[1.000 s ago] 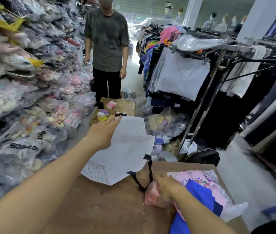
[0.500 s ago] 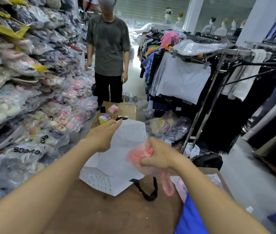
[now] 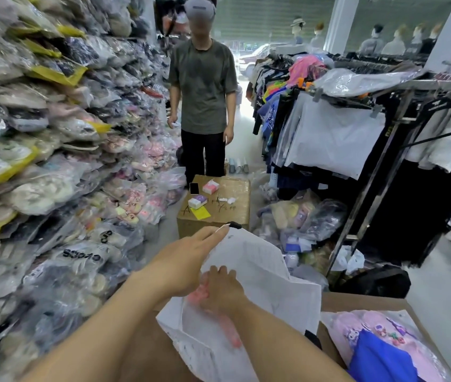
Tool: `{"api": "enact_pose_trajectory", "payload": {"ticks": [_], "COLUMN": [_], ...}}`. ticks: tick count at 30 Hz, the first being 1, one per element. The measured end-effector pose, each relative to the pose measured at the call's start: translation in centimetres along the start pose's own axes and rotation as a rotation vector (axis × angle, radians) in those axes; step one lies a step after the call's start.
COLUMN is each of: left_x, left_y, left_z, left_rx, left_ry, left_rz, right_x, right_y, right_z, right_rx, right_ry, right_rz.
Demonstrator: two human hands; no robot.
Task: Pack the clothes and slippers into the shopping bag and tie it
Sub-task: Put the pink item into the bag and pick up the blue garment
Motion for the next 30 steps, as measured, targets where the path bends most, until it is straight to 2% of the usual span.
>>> {"api": "enact_pose_trajectory", "payload": {"ticks": [6, 12, 18, 21, 24, 26, 28, 30], "left_x": [0.8, 1.9, 3.3, 4.9, 6.5, 7.6, 8.6, 9.2], "left_y": [-1.5, -4.6, -7.8, -8.9, -9.6, -9.9, -10.2, -10.3], "left_z": [-0.4, -2.1, -5.7, -7.7, -9.7, -10.5, -10.8, -11.0], "left_rx": [-0.020, -0.019, -0.061, -0.068, -0.064, -0.054, -0.036, -0.016], "left_ry": [0.074, 0.042, 0.001, -0.018, -0.051, -0.061, -0.055, -0.061], "left_rz": [0.001, 0.010, 0.060, 0.059, 0.072, 0.096, 0.121, 0.127], "right_x": [0.7, -3.7, -7.9, -8.2, -7.4, -6.3, -5.2, -3.9], "right_y": [-0.5, 1.6, 9.5, 13.1, 16.4, 18.8, 21.0, 22.5], "right_z": [-0.6, -3.0, -8.7, -12.5, -17.3, -20.7, -23.7, -25.9], "right_rx": [0.055, -0.017, -0.024, 0.114, 0.411, 0.666, 0.838, 0.926], "right_ry": [-0.097, -0.175, -0.344, -0.434, -0.448, -0.383, -0.329, -0.297], "right_rz": [-0.003, -0.014, -0.304, -0.482, -0.581, -0.490, -0.279, -0.013]}}
Point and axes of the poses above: each hand's wrist, its own y-axis away from the middle knuckle, its own x-axis out of the palm, z = x × y, the point moved 1 cm from there along -y, towards the middle knuckle, and after that the axes turned 1 degree about -y, right-handed, at the moved point
